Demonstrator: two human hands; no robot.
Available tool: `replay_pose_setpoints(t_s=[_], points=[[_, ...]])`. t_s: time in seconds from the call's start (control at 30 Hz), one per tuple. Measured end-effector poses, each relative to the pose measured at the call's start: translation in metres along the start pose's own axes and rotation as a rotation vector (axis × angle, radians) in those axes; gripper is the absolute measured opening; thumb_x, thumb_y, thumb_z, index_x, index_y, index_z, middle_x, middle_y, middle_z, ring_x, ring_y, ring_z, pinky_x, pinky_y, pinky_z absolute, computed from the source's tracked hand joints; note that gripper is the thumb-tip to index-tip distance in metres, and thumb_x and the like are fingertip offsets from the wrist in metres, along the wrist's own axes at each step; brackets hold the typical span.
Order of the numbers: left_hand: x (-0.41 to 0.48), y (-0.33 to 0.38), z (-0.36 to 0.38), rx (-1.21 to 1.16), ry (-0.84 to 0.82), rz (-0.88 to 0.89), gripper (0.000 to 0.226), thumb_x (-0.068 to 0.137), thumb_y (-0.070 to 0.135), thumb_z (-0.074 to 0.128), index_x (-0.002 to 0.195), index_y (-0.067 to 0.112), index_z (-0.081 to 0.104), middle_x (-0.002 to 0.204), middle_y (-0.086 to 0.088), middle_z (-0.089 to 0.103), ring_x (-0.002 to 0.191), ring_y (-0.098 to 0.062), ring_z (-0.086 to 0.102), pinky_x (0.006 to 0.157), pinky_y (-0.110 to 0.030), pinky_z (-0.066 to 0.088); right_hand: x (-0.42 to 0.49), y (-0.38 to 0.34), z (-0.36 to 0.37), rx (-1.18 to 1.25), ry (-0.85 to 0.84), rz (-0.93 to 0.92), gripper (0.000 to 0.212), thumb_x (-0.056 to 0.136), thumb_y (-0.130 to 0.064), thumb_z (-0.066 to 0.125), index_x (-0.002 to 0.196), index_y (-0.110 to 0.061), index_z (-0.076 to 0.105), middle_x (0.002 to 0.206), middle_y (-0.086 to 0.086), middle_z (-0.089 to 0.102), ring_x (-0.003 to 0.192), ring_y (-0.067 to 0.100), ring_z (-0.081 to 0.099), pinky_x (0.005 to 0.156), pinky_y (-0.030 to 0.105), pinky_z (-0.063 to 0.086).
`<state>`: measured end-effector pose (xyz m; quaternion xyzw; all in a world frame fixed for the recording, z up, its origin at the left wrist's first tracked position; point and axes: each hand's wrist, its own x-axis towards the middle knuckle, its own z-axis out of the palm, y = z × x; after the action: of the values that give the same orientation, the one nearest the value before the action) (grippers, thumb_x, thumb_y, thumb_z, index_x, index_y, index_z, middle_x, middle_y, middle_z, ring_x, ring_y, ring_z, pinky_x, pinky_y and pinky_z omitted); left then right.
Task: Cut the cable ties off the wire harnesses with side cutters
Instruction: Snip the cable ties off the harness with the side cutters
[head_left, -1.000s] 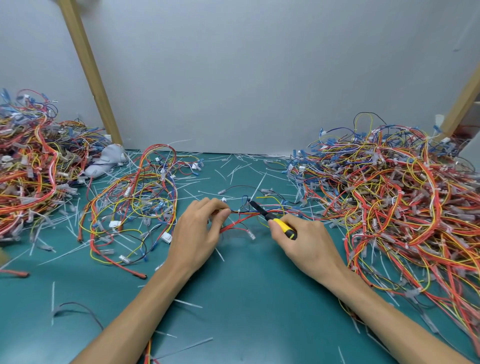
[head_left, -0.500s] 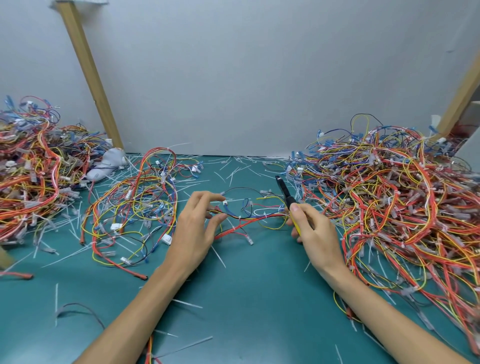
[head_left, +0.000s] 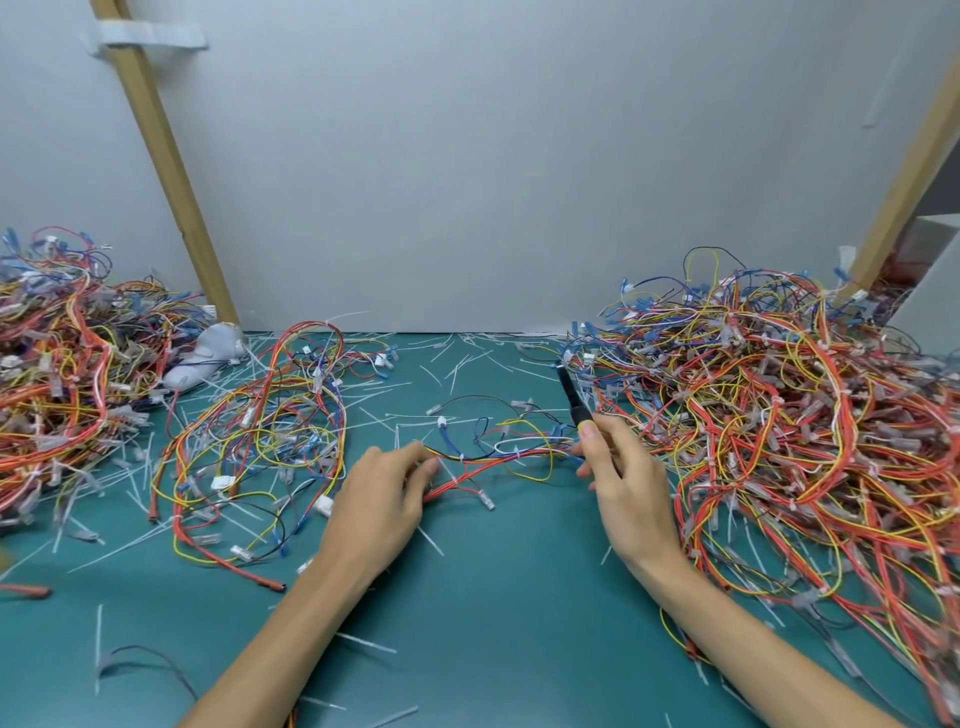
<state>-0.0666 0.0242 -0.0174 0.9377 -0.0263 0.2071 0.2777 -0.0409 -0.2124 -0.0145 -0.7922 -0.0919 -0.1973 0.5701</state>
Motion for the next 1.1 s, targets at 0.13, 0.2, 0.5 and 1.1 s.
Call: replay_pose_setpoints(t_s=[0.13, 0.2, 0.5, 1.1], points=[[-0.003, 0.006, 0.005, 0.01, -0.078, 0.031, 0.022, 0.099, 0.031, 0.05, 0.082, 0.022, 0.062, 0.077, 0.012, 0.053, 0.082, -0.021, 0.053, 0.07, -0.033, 0.035, -0.002, -0.005, 0.001, -0.022, -0.008, -0.029, 0.017, 0.091, -0.051, 0.046, 0.094, -0.04, 0.059, 0.083, -0.016, 0.066, 0.074, 0.01, 0.063, 0.069, 0.027, 0.047], [-0.005, 0.01, 0.006, 0.014, -0.062, -0.001, 0.021, 0.096, 0.039, 0.053, 0.085, 0.024, 0.063, 0.079, 0.012, 0.055, 0.081, -0.017, 0.053, 0.073, -0.034, 0.041, -0.003, -0.006, 0.0, -0.021, -0.009, -0.041, 0.014, 0.091, -0.051, 0.047, 0.093, -0.042, 0.058, 0.084, -0.016, 0.066, 0.074, 0.01, 0.063, 0.069, 0.025, 0.047], [-0.007, 0.023, 0.003, -0.119, -0.114, -0.125, 0.013, 0.087, 0.036, 0.07, 0.077, 0.028, 0.068, 0.055, 0.013, 0.055, 0.058, -0.001, 0.05, 0.061, -0.019, 0.035, -0.012, -0.013, -0.001, -0.263, -0.089, -0.31, 0.03, 0.092, -0.052, 0.049, 0.109, -0.03, 0.059, 0.092, -0.019, 0.057, 0.081, -0.001, 0.051, 0.07, 0.014, 0.038], [-0.005, 0.03, -0.012, -0.142, 0.132, 0.196, 0.013, 0.073, 0.017, 0.084, 0.073, 0.019, 0.072, 0.075, 0.012, 0.06, 0.062, 0.001, 0.054, 0.06, -0.002, 0.035, -0.011, -0.003, 0.003, -0.666, -0.16, -0.312, 0.041, 0.089, -0.063, 0.041, 0.102, -0.03, 0.061, 0.082, -0.009, 0.06, 0.079, 0.017, 0.061, 0.062, 0.032, 0.043]])
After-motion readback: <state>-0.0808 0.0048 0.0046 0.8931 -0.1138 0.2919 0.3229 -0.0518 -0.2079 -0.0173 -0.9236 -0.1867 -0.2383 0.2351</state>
